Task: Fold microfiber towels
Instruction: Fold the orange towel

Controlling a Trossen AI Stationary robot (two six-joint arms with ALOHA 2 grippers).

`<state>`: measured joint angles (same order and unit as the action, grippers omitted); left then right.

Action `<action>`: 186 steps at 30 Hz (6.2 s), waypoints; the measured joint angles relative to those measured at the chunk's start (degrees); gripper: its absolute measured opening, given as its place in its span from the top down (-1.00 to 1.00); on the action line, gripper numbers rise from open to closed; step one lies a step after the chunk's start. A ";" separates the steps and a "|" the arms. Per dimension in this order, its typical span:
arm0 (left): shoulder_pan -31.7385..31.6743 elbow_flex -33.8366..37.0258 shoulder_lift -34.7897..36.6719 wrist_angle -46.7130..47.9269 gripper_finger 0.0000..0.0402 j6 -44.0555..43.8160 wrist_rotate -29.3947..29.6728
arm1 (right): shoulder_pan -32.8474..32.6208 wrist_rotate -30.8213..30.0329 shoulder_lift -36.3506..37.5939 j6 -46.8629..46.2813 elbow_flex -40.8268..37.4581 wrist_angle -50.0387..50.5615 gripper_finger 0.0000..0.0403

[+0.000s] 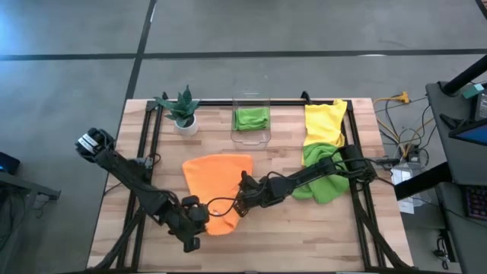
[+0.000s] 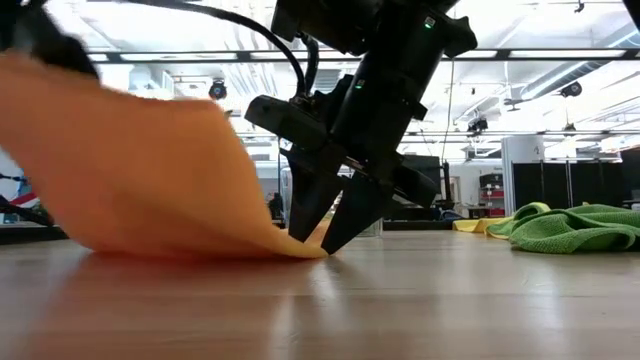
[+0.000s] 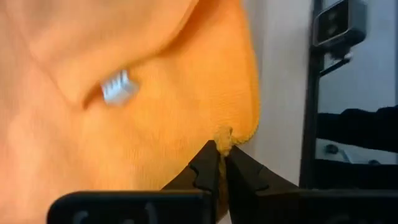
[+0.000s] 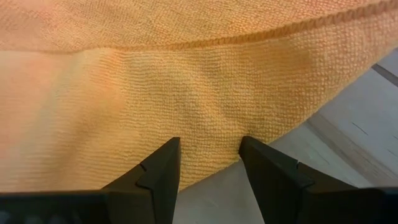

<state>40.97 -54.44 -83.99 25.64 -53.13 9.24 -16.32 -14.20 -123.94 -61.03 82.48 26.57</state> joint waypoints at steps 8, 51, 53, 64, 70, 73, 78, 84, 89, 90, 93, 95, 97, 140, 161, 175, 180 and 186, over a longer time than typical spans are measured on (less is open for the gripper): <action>3.73 3.10 0.14 -0.62 0.64 -6.39 -2.22 | 1.03 1.82 0.44 1.53 0.00 0.74 0.15; 15.34 19.19 28.54 4.76 -0.09 -22.81 13.26 | -5.60 4.14 -2.42 46.66 20.87 -3.82 0.15; 15.34 19.24 28.55 4.37 -0.09 -22.79 13.25 | -5.25 4.09 -5.25 50.73 25.60 0.77 0.15; 16.43 19.50 26.19 0.73 -0.09 -22.62 13.09 | -5.23 5.17 -17.76 62.28 43.90 17.57 0.15; 17.27 20.76 24.80 -3.94 -0.09 -22.90 12.93 | -4.98 5.20 -18.73 63.24 43.80 18.30 0.15; 17.27 21.39 24.74 -5.57 -0.09 -23.00 12.82 | -4.60 5.16 -19.08 63.82 43.80 18.25 0.15; 17.27 21.54 24.71 -6.52 -0.09 -23.01 12.76 | -3.94 5.09 -19.19 65.03 43.78 18.07 0.17; 17.27 21.91 24.28 -8.06 -0.09 -23.01 12.78 | -3.08 5.96 -19.19 65.34 43.26 17.65 0.43; 17.27 21.93 24.09 -8.69 -0.09 -23.02 12.80 | -2.78 7.19 -19.19 65.71 43.01 17.69 0.65; 17.27 21.93 24.09 -8.69 -0.09 -23.03 12.81 | -2.78 7.38 -19.19 65.79 43.01 17.64 0.67; 17.27 21.93 24.09 -8.72 -0.09 -23.04 12.80 | -2.80 9.11 -19.19 65.79 43.00 17.58 0.70; 17.27 21.93 24.09 -8.95 -0.09 -23.10 12.82 | -2.80 10.14 -19.19 65.73 42.99 17.52 0.68; 17.27 21.93 24.09 -9.00 -0.09 -23.10 12.84 | -2.80 10.27 -19.19 65.61 42.99 17.40 0.62; 17.27 22.34 24.22 -9.67 -0.09 -22.91 12.87 | -8.97 -3.44 -14.38 28.20 42.84 35.45 0.96; 17.14 22.56 24.02 -10.79 -0.09 -20.01 14.89 | -12.62 2.25 -14.40 23.34 35.43 15.50 0.50; 17.18 22.56 24.02 -15.20 -0.09 -21.46 14.77 | -1.40 8.72 -14.57 39.60 35.58 9.32 0.33; 17.22 22.58 24.02 -15.20 -0.09 -21.50 14.72 | 0.53 11.21 -15.23 40.04 35.49 9.45 0.35; 17.20 22.61 24.02 -15.20 -0.09 -21.50 14.74 | 1.02 11.21 -16.68 39.88 35.47 10.09 0.31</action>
<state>58.17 -31.83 -59.96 10.44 -74.63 23.98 -15.30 -2.98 -140.62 -21.15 117.95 36.66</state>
